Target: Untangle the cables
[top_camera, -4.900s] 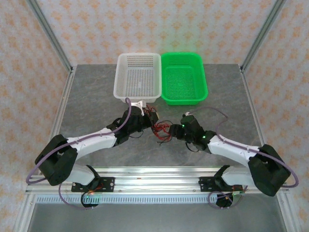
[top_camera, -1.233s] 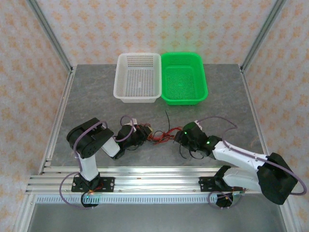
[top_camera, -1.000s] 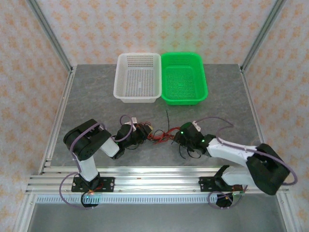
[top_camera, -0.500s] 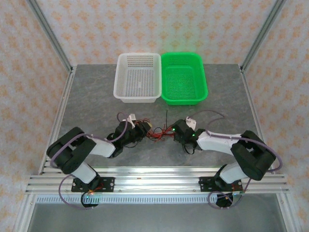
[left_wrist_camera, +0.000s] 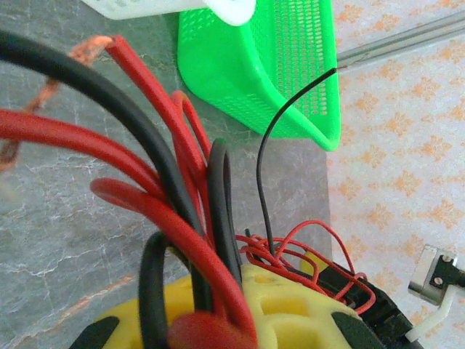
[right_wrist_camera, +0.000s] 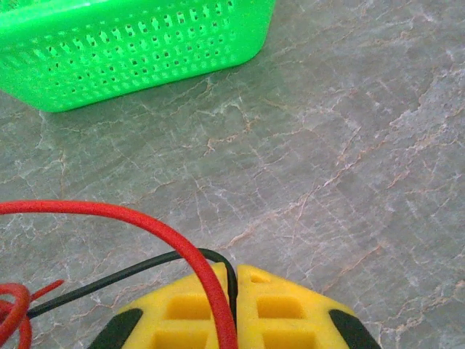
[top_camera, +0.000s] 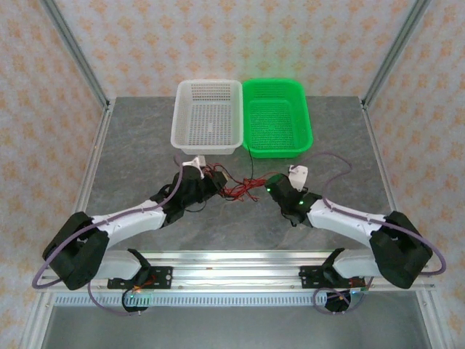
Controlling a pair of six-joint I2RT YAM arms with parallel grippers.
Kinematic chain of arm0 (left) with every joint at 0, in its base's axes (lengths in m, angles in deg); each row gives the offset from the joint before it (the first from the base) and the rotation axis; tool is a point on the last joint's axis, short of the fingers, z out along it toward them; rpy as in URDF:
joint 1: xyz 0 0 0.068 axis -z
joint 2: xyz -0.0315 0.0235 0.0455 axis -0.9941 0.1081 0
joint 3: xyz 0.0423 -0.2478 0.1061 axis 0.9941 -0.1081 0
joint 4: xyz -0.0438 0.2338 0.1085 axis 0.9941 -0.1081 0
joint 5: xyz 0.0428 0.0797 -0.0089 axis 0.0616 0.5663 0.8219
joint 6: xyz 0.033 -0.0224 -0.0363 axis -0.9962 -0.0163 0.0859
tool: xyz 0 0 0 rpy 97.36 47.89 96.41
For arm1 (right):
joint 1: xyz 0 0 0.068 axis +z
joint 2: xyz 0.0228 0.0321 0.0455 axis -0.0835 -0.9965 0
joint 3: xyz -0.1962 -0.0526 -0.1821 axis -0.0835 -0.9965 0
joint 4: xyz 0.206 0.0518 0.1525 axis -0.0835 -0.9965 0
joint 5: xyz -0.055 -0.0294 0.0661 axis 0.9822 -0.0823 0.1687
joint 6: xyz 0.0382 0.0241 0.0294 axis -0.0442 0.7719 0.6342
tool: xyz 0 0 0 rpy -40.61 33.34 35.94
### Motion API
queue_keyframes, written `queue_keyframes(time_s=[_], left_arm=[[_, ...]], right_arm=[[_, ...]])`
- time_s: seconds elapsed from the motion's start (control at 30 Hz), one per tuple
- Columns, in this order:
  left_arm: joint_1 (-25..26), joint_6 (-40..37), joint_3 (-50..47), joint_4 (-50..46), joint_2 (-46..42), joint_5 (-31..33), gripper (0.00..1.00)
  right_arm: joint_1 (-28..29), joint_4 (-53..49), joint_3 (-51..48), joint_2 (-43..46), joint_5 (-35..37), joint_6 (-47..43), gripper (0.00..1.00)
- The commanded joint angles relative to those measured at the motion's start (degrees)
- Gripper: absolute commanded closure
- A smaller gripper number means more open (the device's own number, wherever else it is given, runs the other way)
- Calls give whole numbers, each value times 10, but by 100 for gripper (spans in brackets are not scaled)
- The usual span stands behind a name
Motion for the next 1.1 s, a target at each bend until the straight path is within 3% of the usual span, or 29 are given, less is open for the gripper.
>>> queue_keyframes(time_s=[0.0, 0.07, 0.2, 0.3, 0.4, 0.6, 0.77, 0.83, 0.97, 1.07], left_arm=[[-2, -55, 17, -93, -11, 32, 100], [-1, -73, 12, -88, -8, 35, 100], [8, -108, -8, -48, 14, 56, 100], [17, -129, -22, -12, 40, 76, 100], [29, -146, -20, -9, 61, 95, 100], [62, -184, 24, -124, 62, 171, 100], [76, -183, 32, -197, 44, 231, 100], [76, -180, 31, -213, 39, 248, 90], [77, -174, 33, -237, 35, 272, 48], [77, -173, 41, -255, 19, 287, 25]], right_arm=[[-18, -28, 2, 14, 46, -24, 98], [-19, -28, 5, 22, -8, -37, 92], [-19, -35, 4, 43, -163, -36, 64], [-19, -38, -5, 71, -264, -16, 52], [-19, -43, -11, 97, -326, 7, 47], [-19, -9, 5, 98, -419, 50, 39], [-4, -12, 59, 13, -392, 54, 36], [4, -24, 86, -28, -363, 49, 36], [32, -54, 146, -106, -308, 42, 38], [51, -74, 180, -144, -285, 37, 40]])
